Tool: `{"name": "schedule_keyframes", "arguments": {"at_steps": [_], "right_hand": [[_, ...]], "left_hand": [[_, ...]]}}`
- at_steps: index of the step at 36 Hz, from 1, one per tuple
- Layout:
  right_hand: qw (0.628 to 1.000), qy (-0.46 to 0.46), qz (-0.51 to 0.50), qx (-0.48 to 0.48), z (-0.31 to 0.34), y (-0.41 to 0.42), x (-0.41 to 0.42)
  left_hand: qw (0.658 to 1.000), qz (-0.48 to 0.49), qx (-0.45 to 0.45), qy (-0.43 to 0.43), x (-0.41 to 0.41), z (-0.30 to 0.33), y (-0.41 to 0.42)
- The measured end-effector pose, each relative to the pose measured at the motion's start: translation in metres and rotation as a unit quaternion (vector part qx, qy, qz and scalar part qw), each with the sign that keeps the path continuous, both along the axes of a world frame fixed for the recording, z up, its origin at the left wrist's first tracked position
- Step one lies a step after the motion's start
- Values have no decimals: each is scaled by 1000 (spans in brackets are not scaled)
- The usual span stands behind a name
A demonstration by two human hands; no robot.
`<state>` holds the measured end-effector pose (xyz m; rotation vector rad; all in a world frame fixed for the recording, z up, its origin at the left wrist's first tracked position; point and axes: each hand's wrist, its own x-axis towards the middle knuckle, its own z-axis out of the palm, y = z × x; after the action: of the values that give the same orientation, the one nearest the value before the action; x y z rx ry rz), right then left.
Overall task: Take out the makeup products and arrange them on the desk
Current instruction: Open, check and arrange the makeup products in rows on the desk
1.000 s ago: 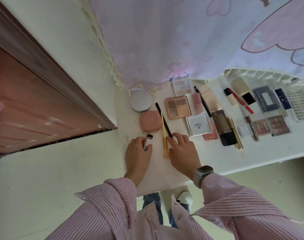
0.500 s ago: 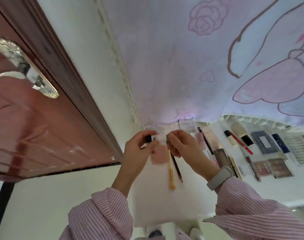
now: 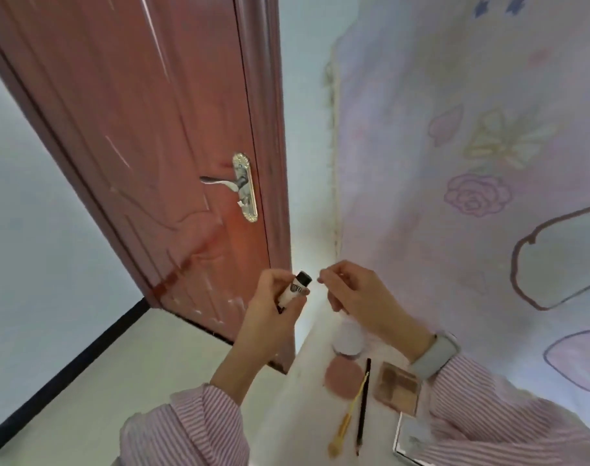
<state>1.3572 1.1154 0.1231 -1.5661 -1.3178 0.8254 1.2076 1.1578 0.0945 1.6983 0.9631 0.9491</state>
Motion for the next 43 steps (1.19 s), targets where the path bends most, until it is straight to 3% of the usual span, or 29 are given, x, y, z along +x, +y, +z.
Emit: {"name": "schedule_keyframes", "arguments": {"at_steps": [6,11,15,20,25,28,31,34,36,39,43], "right_hand": [[991,20,134,10,8,-19,-9],[978,62,195,37,12,-35,-16],[960,45,257,105,8,-47,-19],[921,-13,339,193,9,-56,-17],[925,57,373,39,6,-57,-10],[939,46,337,41,-2,-60,-11],[930,48,361,49,-18,-68,-11],[929,92,358,-13,-23,-74,-8],[940,59,332,-45,-23,-74,-7],[940,-17,340,-5,-25,-72,-6],[925,-13,377,-37,-30,-72,-2]], "left_hand": [[990,76,118,30,-6,11,-56],[961,247,121,-7,-8,13,-100],[958,253,130,-34,-11,19,-125],[956,250,57,-145,-13,23,-140],[961,247,66,-103,-19,8,-147],[961,259,71,-70,-17,-5,-152],[959,261,62,-94,-17,-15,-158],[960,262,44,-92,-16,-22,-162],[960,264,36,-82,-13,-26,-163],[960,268,22,-79,-9,-30,-165],[957,278,5,-86,-8,-36,-167]]}}
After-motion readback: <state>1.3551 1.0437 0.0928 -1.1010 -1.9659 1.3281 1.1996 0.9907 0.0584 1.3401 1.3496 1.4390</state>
